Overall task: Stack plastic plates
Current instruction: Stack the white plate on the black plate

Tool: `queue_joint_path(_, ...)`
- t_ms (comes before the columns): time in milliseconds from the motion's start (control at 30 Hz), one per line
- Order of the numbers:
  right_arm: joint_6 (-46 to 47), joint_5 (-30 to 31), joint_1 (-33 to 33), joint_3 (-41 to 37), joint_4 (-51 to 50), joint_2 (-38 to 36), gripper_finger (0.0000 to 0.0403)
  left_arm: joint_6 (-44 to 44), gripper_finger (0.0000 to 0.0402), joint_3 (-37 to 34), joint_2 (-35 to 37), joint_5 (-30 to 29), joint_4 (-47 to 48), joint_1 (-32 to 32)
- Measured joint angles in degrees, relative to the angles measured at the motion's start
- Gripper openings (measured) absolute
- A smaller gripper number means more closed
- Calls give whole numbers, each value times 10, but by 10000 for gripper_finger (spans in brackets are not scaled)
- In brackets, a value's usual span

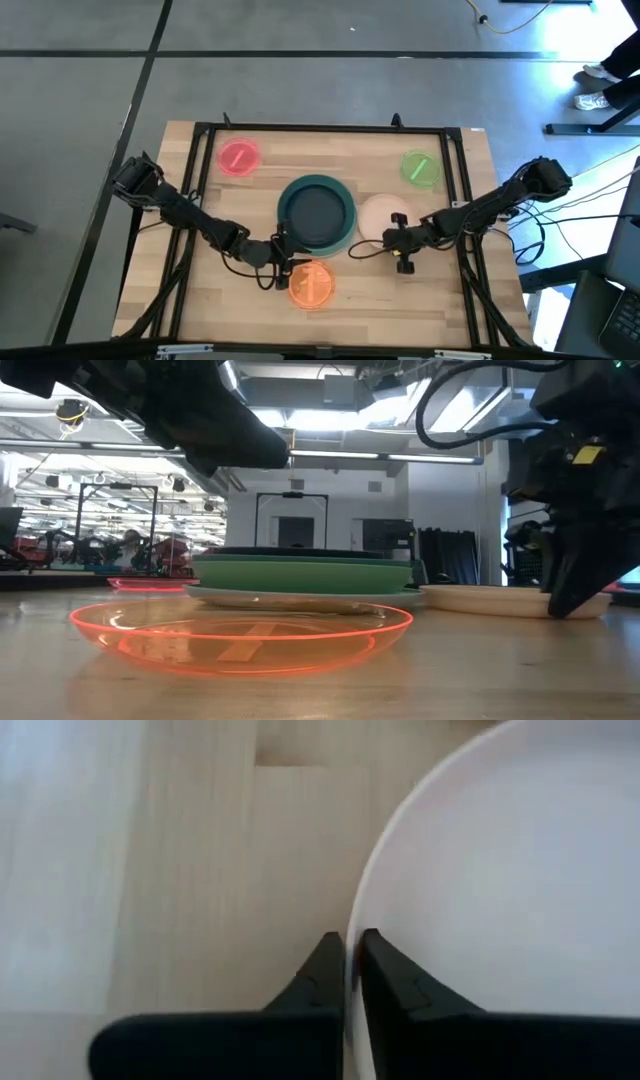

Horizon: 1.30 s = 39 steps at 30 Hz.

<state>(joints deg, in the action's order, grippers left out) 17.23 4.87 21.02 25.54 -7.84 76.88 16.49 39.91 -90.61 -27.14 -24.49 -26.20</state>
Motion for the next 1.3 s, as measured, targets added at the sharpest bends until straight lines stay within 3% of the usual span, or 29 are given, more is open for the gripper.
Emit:
queue_joint_path(167, 3, 15, 0, 38, -102, 1, 22, 0, 94, 0, 0, 0, 0, 0)
queue_joint_path(400, 4, 85, 0, 136, -294, 2, 7, 0, 94, 0, 0, 13, 0, -1)
queue_joint_path(600, -38, 114, 0, 214, -361, 2, 3, -4, 94, 0, 0, -2, 4, -1)
queue_joint_path(900, -133, 181, 0, 269, -297, 2, 2, 11, 94, 0, 0, -34, 19, -1)
queue_joint_path(1300, -292, 145, -32, 270, -83, 50, 2, -5, 94, 0, 0, -58, 19, -2)
